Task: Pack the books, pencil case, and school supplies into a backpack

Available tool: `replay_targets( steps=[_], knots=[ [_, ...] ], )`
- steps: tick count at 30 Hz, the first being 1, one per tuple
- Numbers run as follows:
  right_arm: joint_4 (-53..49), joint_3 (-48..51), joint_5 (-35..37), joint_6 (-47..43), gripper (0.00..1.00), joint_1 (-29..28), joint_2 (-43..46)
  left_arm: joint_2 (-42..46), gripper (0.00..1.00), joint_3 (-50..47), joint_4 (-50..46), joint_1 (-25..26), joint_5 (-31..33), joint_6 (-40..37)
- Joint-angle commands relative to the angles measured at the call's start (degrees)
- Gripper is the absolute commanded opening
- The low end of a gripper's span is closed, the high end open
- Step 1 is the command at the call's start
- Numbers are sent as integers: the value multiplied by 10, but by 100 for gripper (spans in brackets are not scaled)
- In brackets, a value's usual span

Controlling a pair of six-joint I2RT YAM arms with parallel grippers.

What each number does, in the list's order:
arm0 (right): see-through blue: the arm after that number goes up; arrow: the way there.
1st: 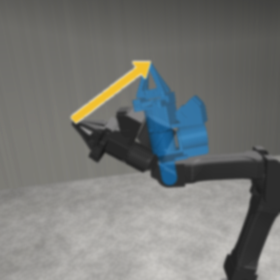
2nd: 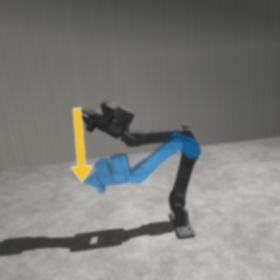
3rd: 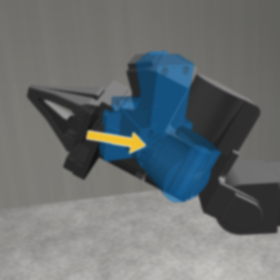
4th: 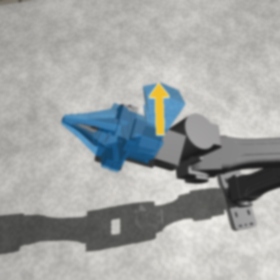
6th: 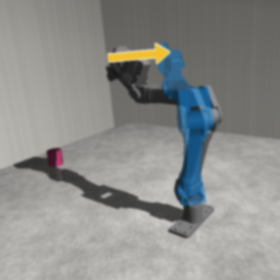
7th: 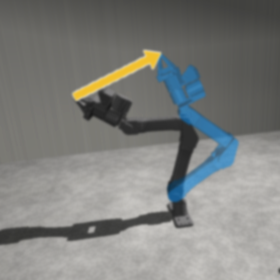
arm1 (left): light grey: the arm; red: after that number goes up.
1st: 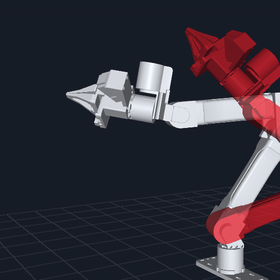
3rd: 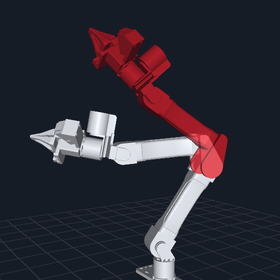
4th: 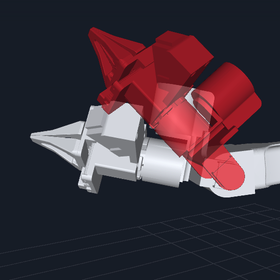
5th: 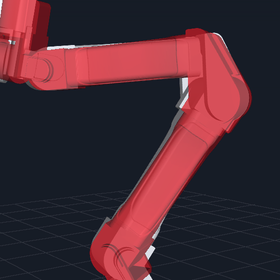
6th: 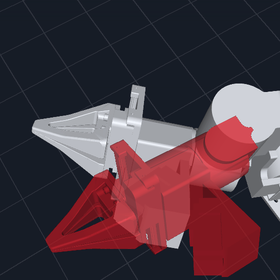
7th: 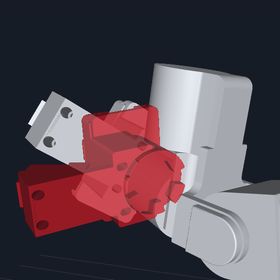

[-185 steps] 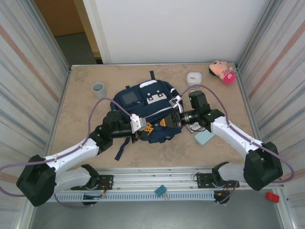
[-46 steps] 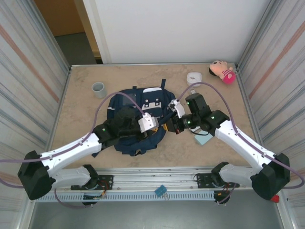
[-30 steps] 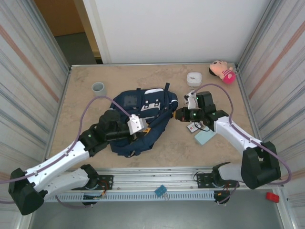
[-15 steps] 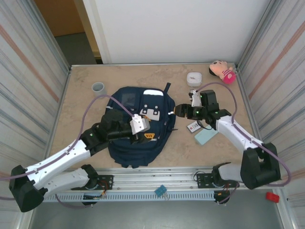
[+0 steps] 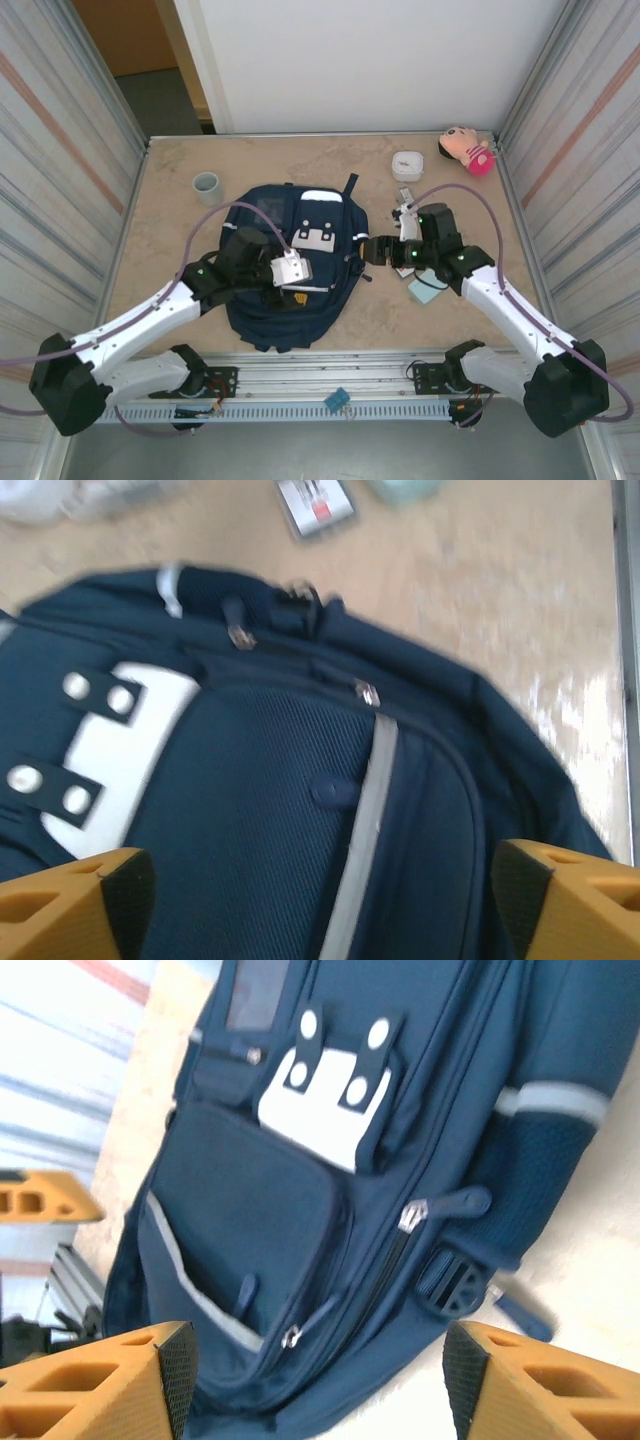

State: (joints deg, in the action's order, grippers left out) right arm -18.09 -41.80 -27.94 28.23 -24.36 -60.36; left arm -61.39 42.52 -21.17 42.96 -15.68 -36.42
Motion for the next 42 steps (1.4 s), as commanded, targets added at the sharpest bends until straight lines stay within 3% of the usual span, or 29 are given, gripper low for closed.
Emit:
replay_targets(
  steps=[1,5,17,24,25,26,27,28,29,31,32,35,39,42],
  knots=[
    [11,27,34,40,67,-20,22,-14,91,-1,-40,0,35,-74],
    [38,45,27,71,67,-36,15,-33,91,-10,-34,-1,66,-108],
    [51,44,35,72,67,-53,-2,-75,93,-16,-69,2,26,-152],
    [74,48,24,92,67,-53,-3,-145,90,-15,-42,27,87,-154],
    [80,49,21,98,67,-53,-3,-154,86,-16,-29,31,106,-148],
    [85,50,18,104,67,-54,-1,-161,75,-14,-20,35,118,-142],
    [87,50,17,109,67,-54,0,-162,59,-12,-14,36,124,-136],
    [88,50,16,113,67,-54,1,-156,36,-9,-2,37,127,-122],
    [86,48,15,116,67,-53,3,-144,23,-7,11,37,121,-103],
    [80,46,15,115,67,-53,8,-108,5,-8,33,35,94,-73],
    [78,47,17,112,67,-54,12,-84,0,-8,46,31,73,-55],
    [74,49,29,104,68,-53,28,-22,0,-3,85,16,34,5],
    [87,57,33,143,68,-66,54,-4,0,43,77,13,79,58],
    [80,68,87,197,76,-100,82,-18,0,87,59,13,110,82]
  ],
)
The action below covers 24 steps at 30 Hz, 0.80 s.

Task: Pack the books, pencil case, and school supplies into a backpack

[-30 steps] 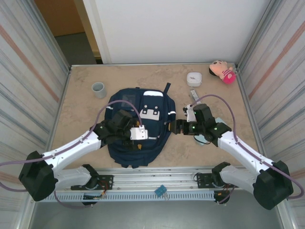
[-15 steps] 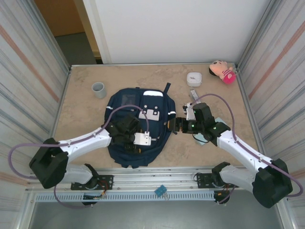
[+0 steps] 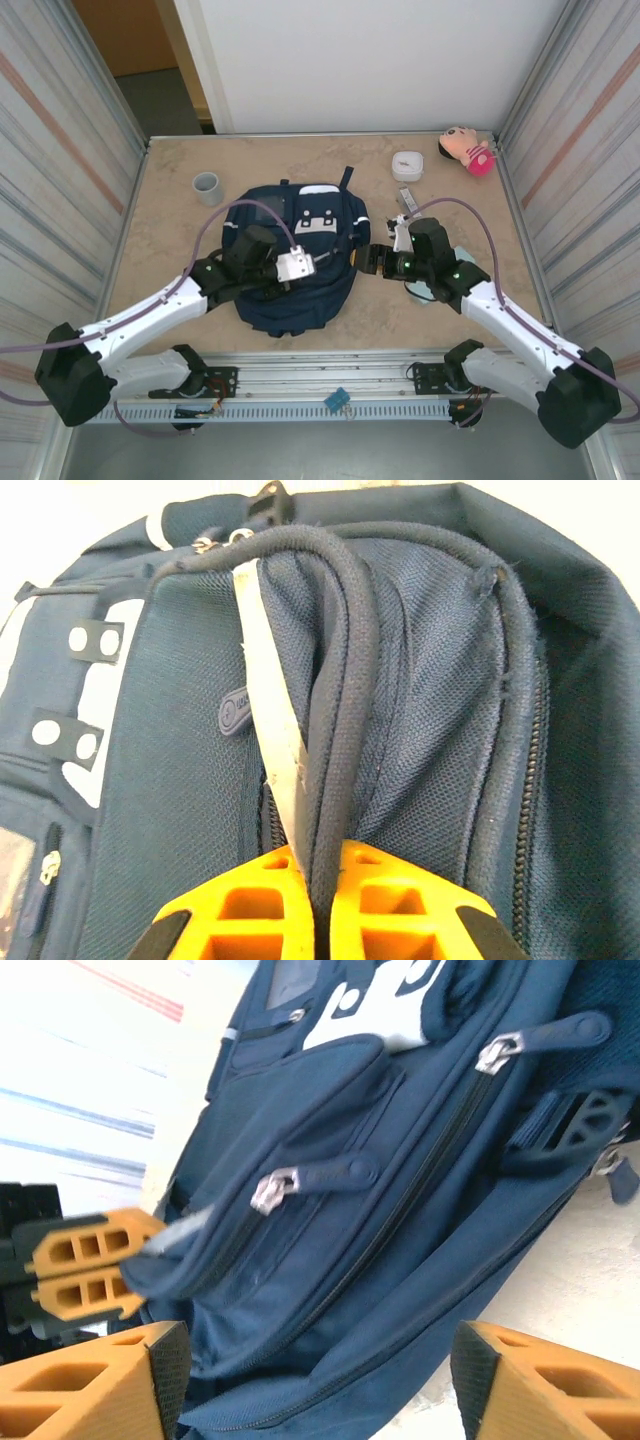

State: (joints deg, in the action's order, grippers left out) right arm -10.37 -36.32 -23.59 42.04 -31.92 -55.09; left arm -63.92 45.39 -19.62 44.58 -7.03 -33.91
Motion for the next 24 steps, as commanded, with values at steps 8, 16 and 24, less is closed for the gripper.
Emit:
replay_targets(
  steps=[8,16,24],
  knots=[
    [-7,47,107,200,85,-125,68,-29,0,120,61,-4,76,126],
    [139,71,83,230,90,-158,6,-44,0,143,82,-4,68,190],
    [87,57,147,185,35,-158,-90,-29,0,178,70,-5,27,169]
  ],
)
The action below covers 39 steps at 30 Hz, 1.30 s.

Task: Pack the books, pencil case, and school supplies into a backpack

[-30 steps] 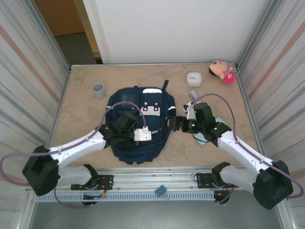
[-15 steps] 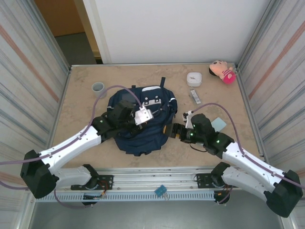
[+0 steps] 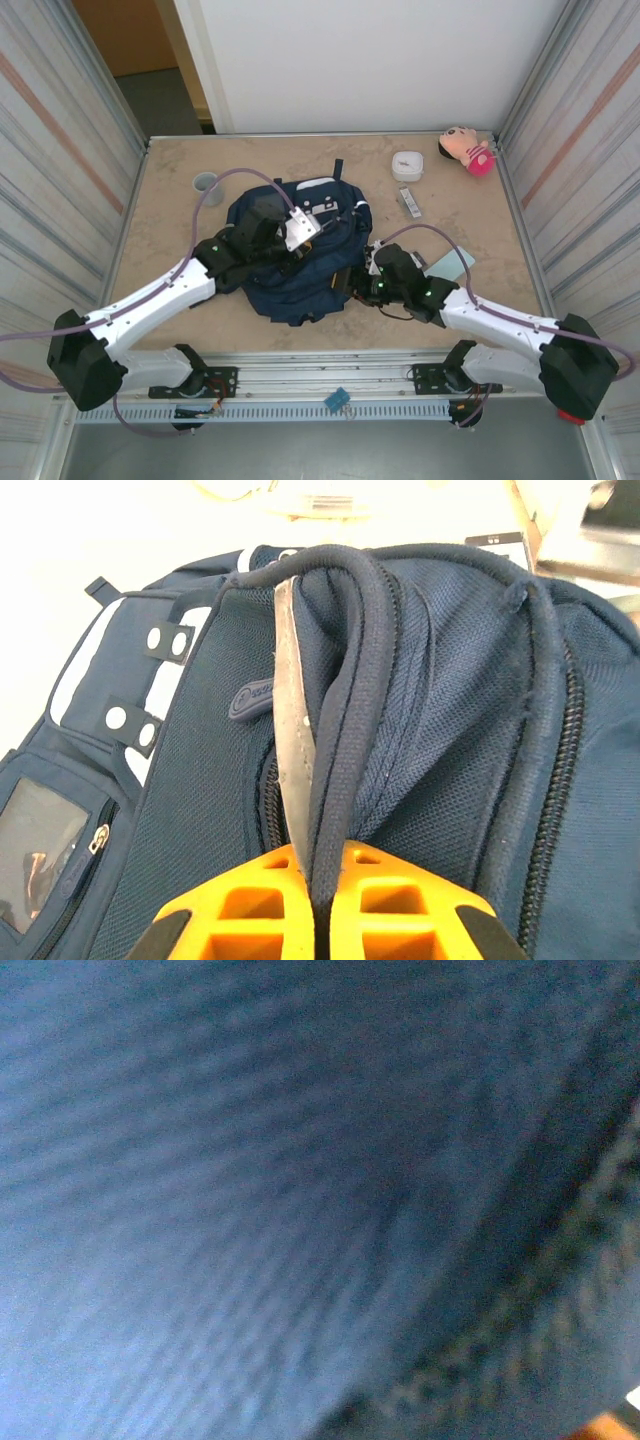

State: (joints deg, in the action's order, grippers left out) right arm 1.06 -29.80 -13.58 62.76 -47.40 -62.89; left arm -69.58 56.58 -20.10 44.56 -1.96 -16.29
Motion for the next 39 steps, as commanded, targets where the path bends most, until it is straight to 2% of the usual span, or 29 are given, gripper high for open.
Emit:
replay_targets(
  steps=[1,6,10,12,16,18,21,25,28,31,33,39],
  knots=[
    [-44,-5,59,-33,29,-2,-16,27,0,80,59,-9,-28,-24],
    [-63,17,82,-66,16,-4,-36,7,0,145,-32,-42,-92,-119],
    [-59,34,99,-96,16,-7,-22,-7,0,170,-101,-60,-131,-210],
    [-56,34,101,-124,22,-7,1,-6,0,166,-123,-76,-182,-250],
    [-89,21,112,-236,55,-10,105,10,0,118,-123,-97,-270,-324],
    [-124,9,109,-310,64,-10,156,18,0,87,-105,-109,-309,-346],
    [-167,-7,76,-425,66,-3,228,24,0,67,-111,-132,-387,-387],
    [-177,-32,20,-575,67,10,269,30,0,42,-108,-137,-407,-427],
    [-172,-69,-2,-643,70,29,244,34,0,33,-109,-137,-414,-433],
    [-159,-106,-63,-687,71,63,185,41,0,24,-108,-138,-421,-437],
    [-140,-127,-116,-710,77,85,133,47,0,18,-106,-139,-426,-436],
    [-94,-186,-222,-764,82,112,-1,67,0,-1,-105,-143,-430,-448]
  ],
)
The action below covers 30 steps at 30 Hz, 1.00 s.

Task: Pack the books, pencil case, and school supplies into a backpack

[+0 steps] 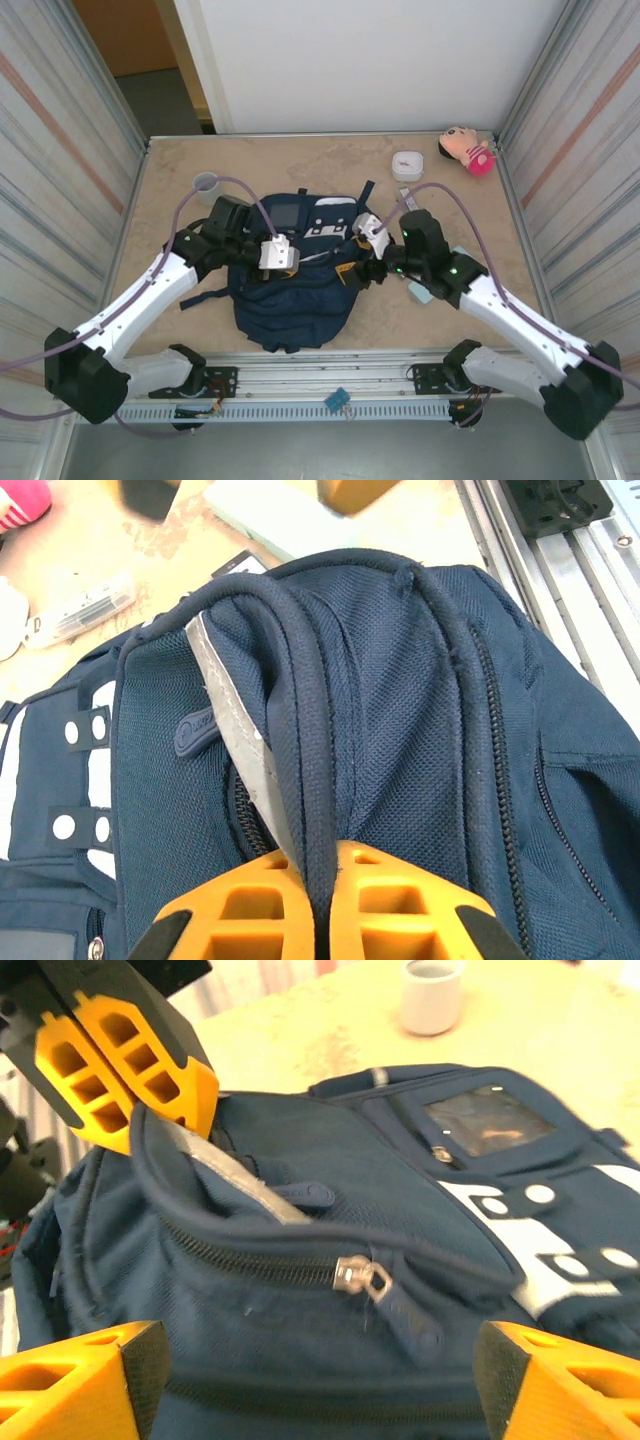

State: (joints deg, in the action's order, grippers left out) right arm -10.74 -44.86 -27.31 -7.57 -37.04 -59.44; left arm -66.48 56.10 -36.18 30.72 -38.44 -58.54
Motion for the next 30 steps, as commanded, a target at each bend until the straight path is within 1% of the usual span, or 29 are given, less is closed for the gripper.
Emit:
replay_targets(
  steps=[1,4,6,8,9,12,14,15,16,17,19,20,22,24,26,29,30],
  knots=[
    [23,-49,-103,-68,82,12,-55,38,0,2,55,-6,-65,-25],
    [16,-76,-152,-87,81,18,-102,45,0,-8,58,-8,-63,-25],
    [13,-88,-171,-96,76,19,-125,49,0,-13,62,-9,-61,-23],
    [13,-98,-186,-101,68,20,-146,52,0,-18,64,-10,-62,-21],
    [13,-102,-192,-102,63,20,-152,52,0,-21,63,-10,-62,-21],
    [9,-120,-208,-103,31,20,-171,55,1,-26,67,-10,-60,-7],
    [4,-130,-206,-102,9,20,-173,60,7,-30,78,-10,-61,21],
    [4,-131,-204,-103,3,19,-172,63,11,-32,84,-10,-62,35],
    [9,-130,-198,-103,0,17,-169,67,16,-35,94,-10,-60,57],
    [15,-128,-191,-103,0,15,-165,72,27,-39,106,-10,-60,79],
    [22,-126,-180,-104,0,10,-158,83,43,-45,126,-5,-56,124],
    [23,-125,-176,-104,0,7,-156,89,46,-49,138,-1,-54,146],
    [24,-125,-173,-105,0,2,-155,100,53,-59,167,15,-44,186],
    [24,-125,-169,-105,0,-2,-156,105,58,-67,190,37,-7,219],
    [24,-125,-164,-105,0,-6,-156,100,61,-67,185,58,26,219],
    [21,-117,-161,-86,1,-3,-153,79,66,-57,139,86,74,194],
    [23,-111,-162,-74,6,1,-147,72,69,-53,120,102,93,185]
  ],
)
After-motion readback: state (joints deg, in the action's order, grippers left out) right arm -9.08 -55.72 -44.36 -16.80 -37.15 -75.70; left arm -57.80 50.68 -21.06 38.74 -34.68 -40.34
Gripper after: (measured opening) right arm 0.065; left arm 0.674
